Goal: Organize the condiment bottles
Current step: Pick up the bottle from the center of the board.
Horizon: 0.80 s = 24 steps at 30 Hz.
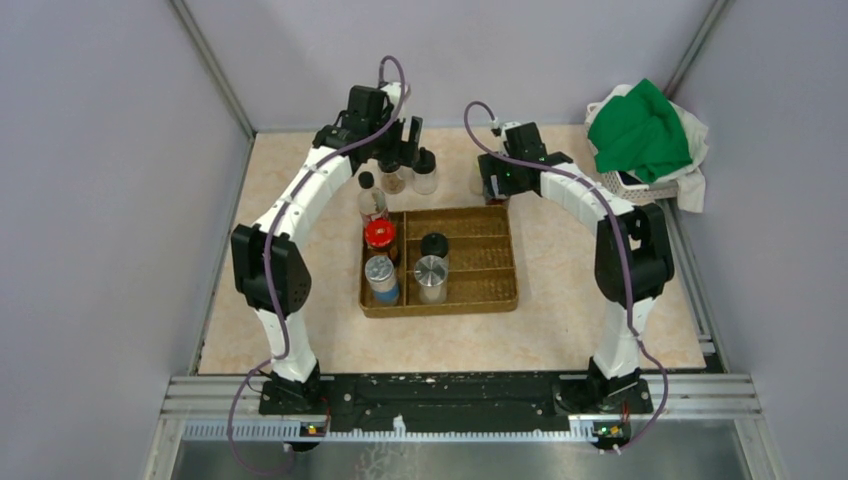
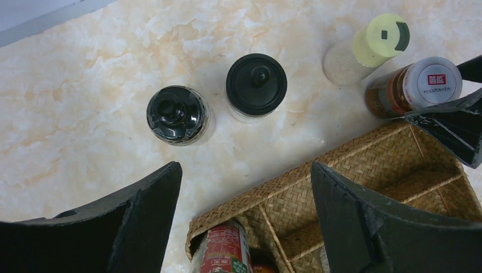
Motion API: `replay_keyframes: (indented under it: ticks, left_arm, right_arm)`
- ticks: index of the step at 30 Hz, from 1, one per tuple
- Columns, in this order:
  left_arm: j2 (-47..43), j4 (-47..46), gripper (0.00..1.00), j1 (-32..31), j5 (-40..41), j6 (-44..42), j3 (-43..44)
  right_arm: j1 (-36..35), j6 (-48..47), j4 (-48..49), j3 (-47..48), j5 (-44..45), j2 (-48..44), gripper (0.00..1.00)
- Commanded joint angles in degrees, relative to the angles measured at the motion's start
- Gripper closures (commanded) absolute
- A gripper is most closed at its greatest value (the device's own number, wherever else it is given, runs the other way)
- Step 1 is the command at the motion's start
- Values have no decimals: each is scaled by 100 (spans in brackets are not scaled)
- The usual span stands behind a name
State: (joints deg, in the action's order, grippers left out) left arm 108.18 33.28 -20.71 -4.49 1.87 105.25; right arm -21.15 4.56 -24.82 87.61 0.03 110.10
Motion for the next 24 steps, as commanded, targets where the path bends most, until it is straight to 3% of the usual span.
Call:
replay_keyframes:
  ticks: [1, 14, 19, 24]
  left_arm:
    - [-427, -185, 10, -44, -9, -64, -71]
    - [-480, -183, 10, -42, 46, -133, -154]
    - [-502, -190, 10, -43, 46, -134, -163]
    - [-500, -197, 10, -40, 46, -134, -163]
  right_arm:
    - [49, 115, 380, -35, -137, 91, 21]
    - [70, 168, 520, 171, -150, 449, 26]
    - [67, 172, 584, 136, -135, 443, 32]
    - [67, 148, 600, 151, -134, 433, 45]
